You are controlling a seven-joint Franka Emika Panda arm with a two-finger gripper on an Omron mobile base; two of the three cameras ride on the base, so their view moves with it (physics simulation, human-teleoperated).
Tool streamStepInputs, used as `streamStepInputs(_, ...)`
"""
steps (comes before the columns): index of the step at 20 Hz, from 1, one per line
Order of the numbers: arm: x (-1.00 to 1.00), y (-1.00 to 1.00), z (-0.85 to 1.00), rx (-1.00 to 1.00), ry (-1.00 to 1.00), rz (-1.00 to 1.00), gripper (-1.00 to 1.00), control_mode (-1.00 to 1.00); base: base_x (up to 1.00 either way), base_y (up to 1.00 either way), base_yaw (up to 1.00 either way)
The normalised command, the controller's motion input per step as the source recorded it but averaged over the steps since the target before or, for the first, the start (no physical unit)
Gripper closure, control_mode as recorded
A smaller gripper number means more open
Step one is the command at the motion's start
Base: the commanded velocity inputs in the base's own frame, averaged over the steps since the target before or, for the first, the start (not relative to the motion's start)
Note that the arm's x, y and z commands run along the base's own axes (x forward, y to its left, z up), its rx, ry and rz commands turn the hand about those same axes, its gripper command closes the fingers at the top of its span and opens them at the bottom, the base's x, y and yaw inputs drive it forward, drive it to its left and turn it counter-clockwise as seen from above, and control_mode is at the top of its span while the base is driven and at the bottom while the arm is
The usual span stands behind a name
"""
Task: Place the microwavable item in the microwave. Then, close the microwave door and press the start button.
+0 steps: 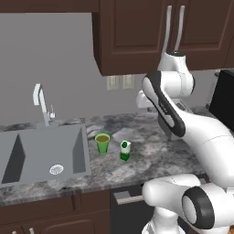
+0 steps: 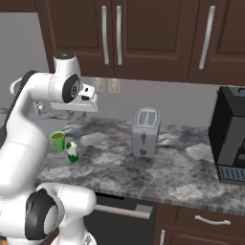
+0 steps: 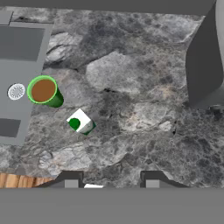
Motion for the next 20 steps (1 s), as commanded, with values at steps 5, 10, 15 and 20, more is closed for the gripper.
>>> streamStepInputs(5,-0.56,0.05,0.00,-0.01,-0.17,0.00,-1.00,-1.00,0.00,0.00,0.00)
streamStepInputs(10,-0.26,0.91,-0.18,-0.20,-0.12,-0.01,-1.00,-1.00,0.00,0.00,0.00)
streamStepInputs(15,0.11,1.00,-0.39,-0.26,0.01,0.00,-1.00,-1.00,0.00,0.00,0.00)
streamStepInputs(20,0.35,0.85,-0.26,-0.15,0.13,0.00,-1.00,-1.00,0.00,0.00,0.00)
